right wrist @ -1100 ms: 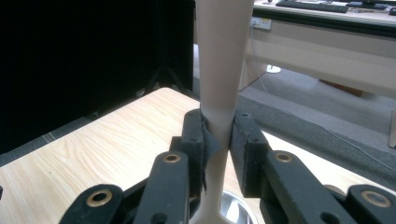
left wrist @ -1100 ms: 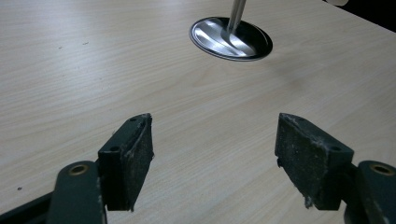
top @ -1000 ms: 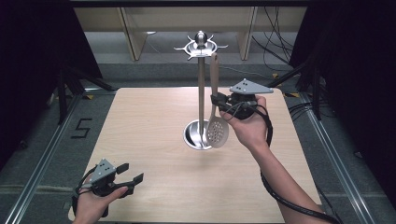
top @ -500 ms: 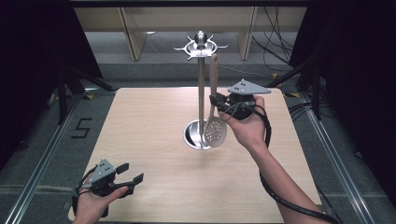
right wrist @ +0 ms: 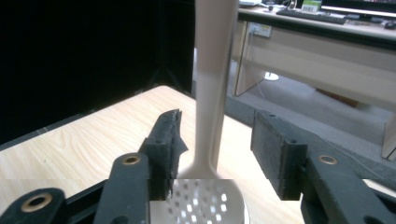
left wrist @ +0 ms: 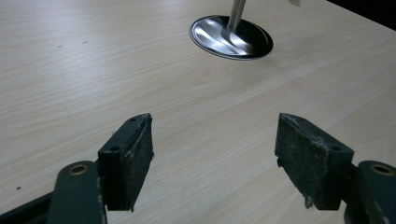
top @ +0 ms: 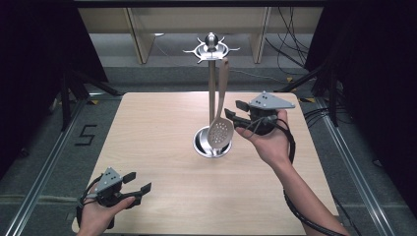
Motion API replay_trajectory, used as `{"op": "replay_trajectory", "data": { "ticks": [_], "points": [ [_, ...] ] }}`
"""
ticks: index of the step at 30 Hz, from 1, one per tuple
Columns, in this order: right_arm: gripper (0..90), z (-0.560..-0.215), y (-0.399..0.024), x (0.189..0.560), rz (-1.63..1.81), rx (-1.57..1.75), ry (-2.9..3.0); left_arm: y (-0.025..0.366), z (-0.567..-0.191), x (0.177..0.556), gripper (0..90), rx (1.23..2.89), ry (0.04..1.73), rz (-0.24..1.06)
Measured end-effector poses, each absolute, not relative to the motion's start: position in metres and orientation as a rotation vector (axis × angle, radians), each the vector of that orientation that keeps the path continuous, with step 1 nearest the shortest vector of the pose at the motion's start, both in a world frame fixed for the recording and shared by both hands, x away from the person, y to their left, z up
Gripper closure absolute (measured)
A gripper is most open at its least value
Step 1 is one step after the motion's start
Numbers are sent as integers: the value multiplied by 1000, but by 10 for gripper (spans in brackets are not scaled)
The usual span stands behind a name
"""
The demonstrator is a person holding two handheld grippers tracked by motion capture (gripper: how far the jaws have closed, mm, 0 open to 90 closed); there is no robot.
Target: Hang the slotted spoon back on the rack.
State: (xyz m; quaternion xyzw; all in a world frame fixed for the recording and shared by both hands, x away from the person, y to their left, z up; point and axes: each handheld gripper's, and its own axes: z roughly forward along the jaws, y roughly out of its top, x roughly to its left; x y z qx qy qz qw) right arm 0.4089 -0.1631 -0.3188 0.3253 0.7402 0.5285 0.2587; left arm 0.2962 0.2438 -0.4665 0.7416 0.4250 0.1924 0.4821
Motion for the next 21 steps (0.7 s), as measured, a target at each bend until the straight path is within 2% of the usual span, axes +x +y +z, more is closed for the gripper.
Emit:
{"op": "replay_trajectory", "data": {
  "ticks": [1, 21],
  "points": [
    [509, -321, -167, 407, 1424, 884, 2017, 245, -466, 298, 275, 1829, 1002, 492],
    [468, -385, -232, 374, 1339, 1037, 2104, 243, -468, 297, 275, 1816, 1045, 466]
  ]
}}
